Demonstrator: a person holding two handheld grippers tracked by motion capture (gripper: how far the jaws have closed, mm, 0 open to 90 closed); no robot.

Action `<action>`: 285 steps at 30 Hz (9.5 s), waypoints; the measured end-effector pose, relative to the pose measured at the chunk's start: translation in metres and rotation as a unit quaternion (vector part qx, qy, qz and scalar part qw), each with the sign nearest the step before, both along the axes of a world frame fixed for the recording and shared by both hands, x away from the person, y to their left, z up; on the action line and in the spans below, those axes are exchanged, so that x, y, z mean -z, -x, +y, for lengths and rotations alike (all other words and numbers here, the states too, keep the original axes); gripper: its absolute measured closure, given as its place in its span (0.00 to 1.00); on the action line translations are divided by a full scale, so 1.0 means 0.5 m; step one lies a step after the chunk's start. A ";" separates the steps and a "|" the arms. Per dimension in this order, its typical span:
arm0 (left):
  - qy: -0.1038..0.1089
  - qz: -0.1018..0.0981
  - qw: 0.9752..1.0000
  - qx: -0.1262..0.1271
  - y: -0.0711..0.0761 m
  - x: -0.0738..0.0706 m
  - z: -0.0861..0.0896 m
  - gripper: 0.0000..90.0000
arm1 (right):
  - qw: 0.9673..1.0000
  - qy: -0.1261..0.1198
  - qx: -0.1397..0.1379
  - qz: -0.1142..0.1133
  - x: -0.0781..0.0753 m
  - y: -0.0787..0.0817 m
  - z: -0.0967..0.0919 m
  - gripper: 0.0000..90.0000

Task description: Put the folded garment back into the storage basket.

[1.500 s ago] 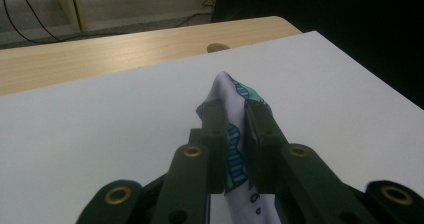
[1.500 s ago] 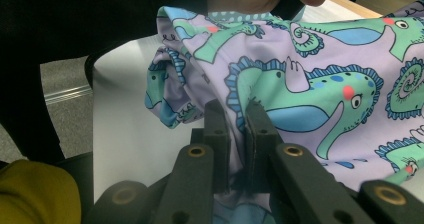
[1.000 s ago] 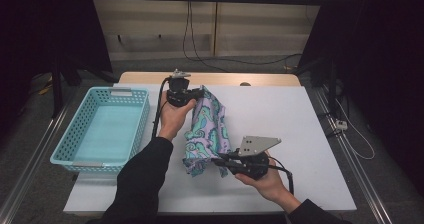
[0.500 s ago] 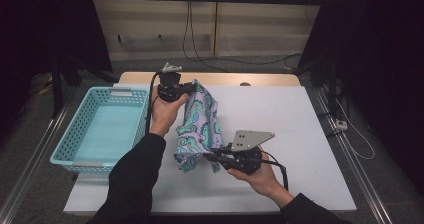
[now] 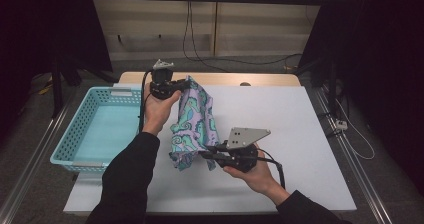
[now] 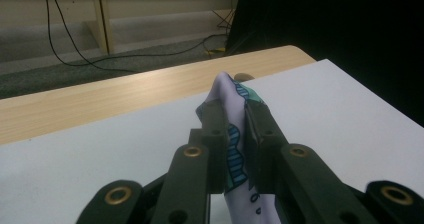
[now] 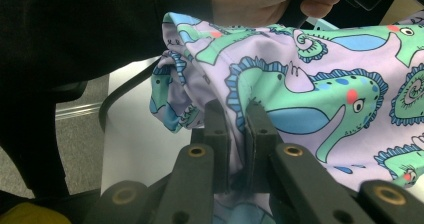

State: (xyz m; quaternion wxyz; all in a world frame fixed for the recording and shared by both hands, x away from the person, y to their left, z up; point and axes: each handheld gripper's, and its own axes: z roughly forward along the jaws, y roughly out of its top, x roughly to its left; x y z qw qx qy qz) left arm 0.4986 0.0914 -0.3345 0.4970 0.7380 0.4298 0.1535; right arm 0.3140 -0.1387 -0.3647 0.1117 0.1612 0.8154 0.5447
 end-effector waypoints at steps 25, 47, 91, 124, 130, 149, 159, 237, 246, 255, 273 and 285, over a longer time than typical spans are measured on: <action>-0.010 -0.020 1.000 -0.020 0.011 -0.050 0.075 0.90 | 0.999 -0.007 -0.031 -0.023 -0.040 -0.014 0.072 0.93; -0.017 -0.021 0.999 -0.045 0.001 -0.059 0.166 0.90 | 0.998 -0.026 -0.054 -0.033 -0.051 -0.038 0.152 0.93; -0.020 -0.010 0.992 -0.123 -0.010 -0.051 0.391 0.90 | 0.992 -0.003 -0.122 -0.014 -0.062 -0.116 0.360 0.93; -0.034 0.005 0.989 -0.145 -0.047 0.006 0.442 0.90 | 0.992 0.009 -0.122 0.005 -0.010 -0.162 0.425 0.93; -0.041 0.008 0.988 -0.147 -0.054 0.015 0.441 0.90 | 0.993 0.012 -0.119 0.011 0.002 -0.169 0.432 0.93; -0.070 0.021 0.985 -0.154 -0.066 0.052 0.468 0.90 | 0.993 0.023 -0.116 0.027 0.039 -0.186 0.463 0.93; -0.075 0.036 0.983 -0.163 -0.065 0.070 0.484 0.90 | 0.992 0.029 -0.117 0.034 0.056 -0.190 0.487 0.93; -0.081 0.005 0.987 -0.139 -0.016 0.044 0.457 0.04 | 0.994 0.027 -0.084 0.064 0.074 -0.197 0.433 0.31; -0.080 -0.023 0.984 -0.159 0.010 0.035 0.455 0.04 | 0.995 0.039 -0.060 0.075 0.071 -0.201 0.386 0.18; -0.085 -0.032 0.981 -0.174 0.042 0.036 0.452 0.05 | 0.994 0.048 -0.044 0.089 0.079 -0.196 0.339 0.12; -0.075 -0.063 0.982 -0.164 0.126 0.033 0.423 0.05 | 0.989 0.076 -0.010 0.125 0.108 -0.180 0.251 0.04; -0.071 -0.093 0.983 -0.138 0.218 0.036 0.391 0.05 | 0.990 0.082 0.026 0.115 0.110 -0.150 0.175 0.05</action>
